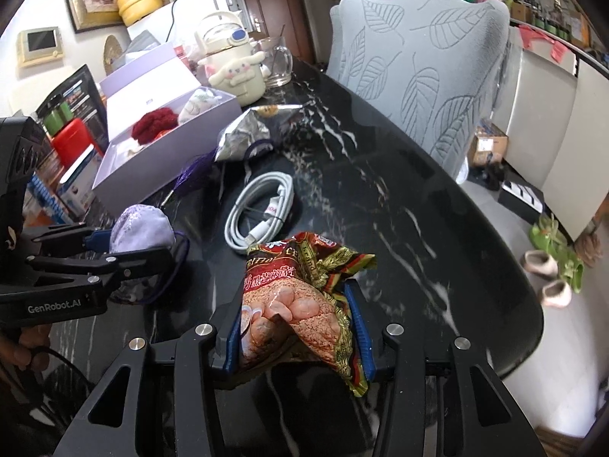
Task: Organize soft objects
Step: 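Lift the lavender sachet with the left tool while the right tool lifts the snack bag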
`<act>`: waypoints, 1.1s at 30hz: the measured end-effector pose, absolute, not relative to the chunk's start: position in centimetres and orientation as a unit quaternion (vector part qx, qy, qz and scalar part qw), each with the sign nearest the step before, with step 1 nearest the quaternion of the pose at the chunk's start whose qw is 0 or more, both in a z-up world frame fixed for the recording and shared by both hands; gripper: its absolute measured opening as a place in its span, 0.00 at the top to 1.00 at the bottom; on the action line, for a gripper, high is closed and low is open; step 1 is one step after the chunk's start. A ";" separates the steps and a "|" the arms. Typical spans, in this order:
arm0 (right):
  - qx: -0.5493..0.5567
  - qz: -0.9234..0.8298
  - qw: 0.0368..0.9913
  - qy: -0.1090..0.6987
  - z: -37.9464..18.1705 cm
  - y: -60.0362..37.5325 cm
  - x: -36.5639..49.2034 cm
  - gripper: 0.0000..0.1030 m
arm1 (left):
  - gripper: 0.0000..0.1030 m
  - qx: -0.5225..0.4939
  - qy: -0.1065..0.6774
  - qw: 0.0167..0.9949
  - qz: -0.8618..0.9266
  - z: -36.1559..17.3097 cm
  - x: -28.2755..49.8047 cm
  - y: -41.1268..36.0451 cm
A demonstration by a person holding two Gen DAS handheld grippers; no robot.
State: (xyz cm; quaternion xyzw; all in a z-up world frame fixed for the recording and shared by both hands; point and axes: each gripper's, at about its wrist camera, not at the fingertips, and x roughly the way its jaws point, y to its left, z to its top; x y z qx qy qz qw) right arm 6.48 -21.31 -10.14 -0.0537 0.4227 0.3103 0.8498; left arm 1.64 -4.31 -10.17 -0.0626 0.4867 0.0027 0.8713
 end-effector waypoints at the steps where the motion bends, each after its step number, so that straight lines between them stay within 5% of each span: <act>1: -0.054 0.311 0.849 0.423 -10.1 -21.3 6.3 0.56 | 0.54 -0.063 0.489 0.870 0.001 -10.3 1.4 -4.4; 20: -0.079 0.299 0.856 0.415 -11.1 -20.4 6.1 0.42 | 0.49 -0.020 0.500 0.866 0.005 -11.6 1.5 -5.5; 27: -0.081 0.301 0.858 0.408 -10.9 -20.5 5.8 0.55 | 0.56 -0.051 0.493 0.869 0.013 -11.5 1.0 -4.5; 33: -0.071 0.311 0.858 0.403 -10.4 -20.8 5.4 0.56 | 0.57 -0.069 0.479 0.875 0.017 -10.6 0.3 -4.0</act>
